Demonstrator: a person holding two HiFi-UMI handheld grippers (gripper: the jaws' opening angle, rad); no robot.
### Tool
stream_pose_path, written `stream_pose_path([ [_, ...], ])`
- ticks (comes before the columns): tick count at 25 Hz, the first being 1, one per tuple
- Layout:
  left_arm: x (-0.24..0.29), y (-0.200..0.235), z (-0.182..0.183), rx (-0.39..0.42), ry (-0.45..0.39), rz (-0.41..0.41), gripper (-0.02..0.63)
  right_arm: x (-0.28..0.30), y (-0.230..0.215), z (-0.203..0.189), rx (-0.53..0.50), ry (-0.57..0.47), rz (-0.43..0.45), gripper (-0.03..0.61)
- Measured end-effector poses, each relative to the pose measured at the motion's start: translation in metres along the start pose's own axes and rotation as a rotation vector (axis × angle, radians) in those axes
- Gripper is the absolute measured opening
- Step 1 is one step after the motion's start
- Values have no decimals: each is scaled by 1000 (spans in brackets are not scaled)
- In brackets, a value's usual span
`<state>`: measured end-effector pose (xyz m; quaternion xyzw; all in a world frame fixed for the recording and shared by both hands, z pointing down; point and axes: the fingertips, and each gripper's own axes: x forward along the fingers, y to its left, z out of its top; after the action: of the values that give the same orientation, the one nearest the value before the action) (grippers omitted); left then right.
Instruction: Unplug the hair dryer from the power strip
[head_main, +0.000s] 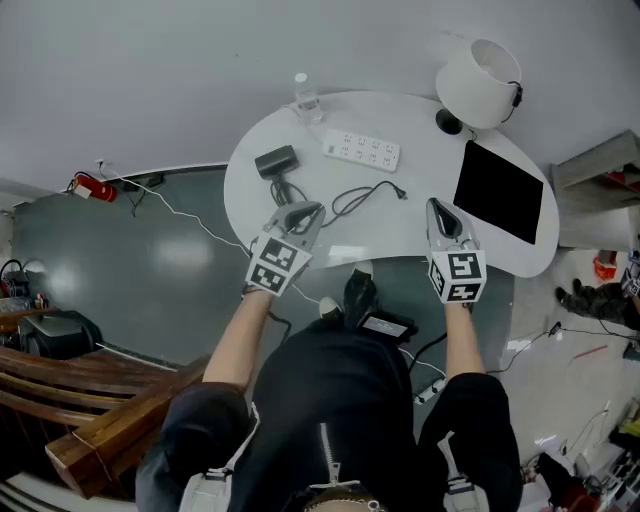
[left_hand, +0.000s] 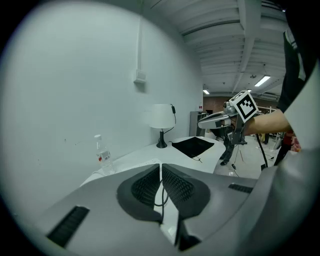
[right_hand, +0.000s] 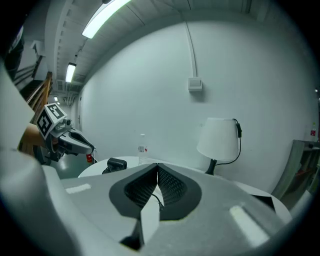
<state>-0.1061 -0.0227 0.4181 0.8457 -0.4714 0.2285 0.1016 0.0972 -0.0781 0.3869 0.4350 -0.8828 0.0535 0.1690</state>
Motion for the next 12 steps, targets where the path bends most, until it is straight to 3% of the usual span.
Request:
stream_pose_path([
  [12, -24, -19, 16, 16, -73, -14, 23, -38, 39, 26, -29, -57, 45, 5],
])
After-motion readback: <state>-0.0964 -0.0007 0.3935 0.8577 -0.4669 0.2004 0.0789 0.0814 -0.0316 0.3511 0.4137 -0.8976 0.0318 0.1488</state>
